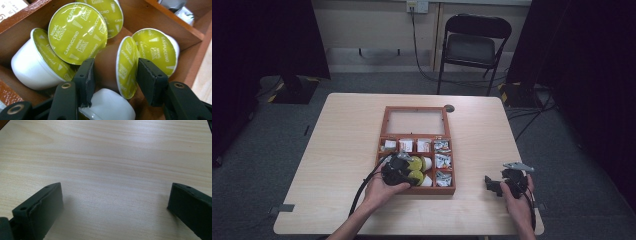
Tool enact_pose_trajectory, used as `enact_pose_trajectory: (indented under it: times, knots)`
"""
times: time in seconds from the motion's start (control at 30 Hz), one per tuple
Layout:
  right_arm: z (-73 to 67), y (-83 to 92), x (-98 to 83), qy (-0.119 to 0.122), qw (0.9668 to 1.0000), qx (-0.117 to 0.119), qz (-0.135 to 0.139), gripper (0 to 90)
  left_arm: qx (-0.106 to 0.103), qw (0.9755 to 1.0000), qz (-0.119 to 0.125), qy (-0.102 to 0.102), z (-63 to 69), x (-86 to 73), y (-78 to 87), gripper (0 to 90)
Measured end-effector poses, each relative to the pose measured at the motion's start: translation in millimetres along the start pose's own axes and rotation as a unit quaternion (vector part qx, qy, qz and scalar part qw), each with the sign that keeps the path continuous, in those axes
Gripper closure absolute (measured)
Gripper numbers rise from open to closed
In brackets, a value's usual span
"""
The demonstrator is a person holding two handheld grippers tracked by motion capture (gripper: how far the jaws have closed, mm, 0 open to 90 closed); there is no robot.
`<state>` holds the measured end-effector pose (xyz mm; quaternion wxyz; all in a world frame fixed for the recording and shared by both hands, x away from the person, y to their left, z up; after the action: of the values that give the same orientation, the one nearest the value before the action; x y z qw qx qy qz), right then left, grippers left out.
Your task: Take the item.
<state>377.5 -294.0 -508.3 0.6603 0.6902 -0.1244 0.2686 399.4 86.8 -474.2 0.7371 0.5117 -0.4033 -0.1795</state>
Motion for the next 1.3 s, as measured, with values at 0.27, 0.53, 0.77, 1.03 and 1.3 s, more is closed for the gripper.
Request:
enact_pose_trajectory:
  times: [0.27,0.53,0.77,1.03,1.3]
  knots:
    - [0.0,0.0,0.0,0.000,1.0000,0.000,0.000,0.0,0.028,0.9995,-0.013,-0.010,3.7,1.2,-2.3,49.2]
    - [0.0,0.0,0.0,0.000,1.0000,0.000,0.000,0.0,0.020,0.9998,0.002,0.001,1.3,-0.5,-0.9,54.6]
    - [0.0,0.0,0.0,0.000,1.0000,0.000,0.000,0.0,0.011,0.9999,0.010,-0.002,1.1,-1.6,0.9,55.1]
    - [0.0,0.0,0.0,0.000,1.0000,0.000,0.000,0.0,0.007,0.9997,0.022,-0.007,1.8,-2.5,2.7,55.2]
    - [0.0,0.0,0.0,0.000,1.0000,0.000,0.000,0.0,-0.008,0.9992,0.039,-0.003,0.0,-3.0,8.5,55.2]
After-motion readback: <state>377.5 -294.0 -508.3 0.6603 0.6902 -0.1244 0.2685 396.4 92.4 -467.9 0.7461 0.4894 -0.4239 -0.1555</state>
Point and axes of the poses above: each handheld gripper's, and its own axes: y roughly backward along the jaws, x roughly out of its top, z roughly to its right, the point moved 1 cm from there along -y, roughly forward along the jaws, and after that the axes turned 13 degrees about -z, right-handed, at the moved point
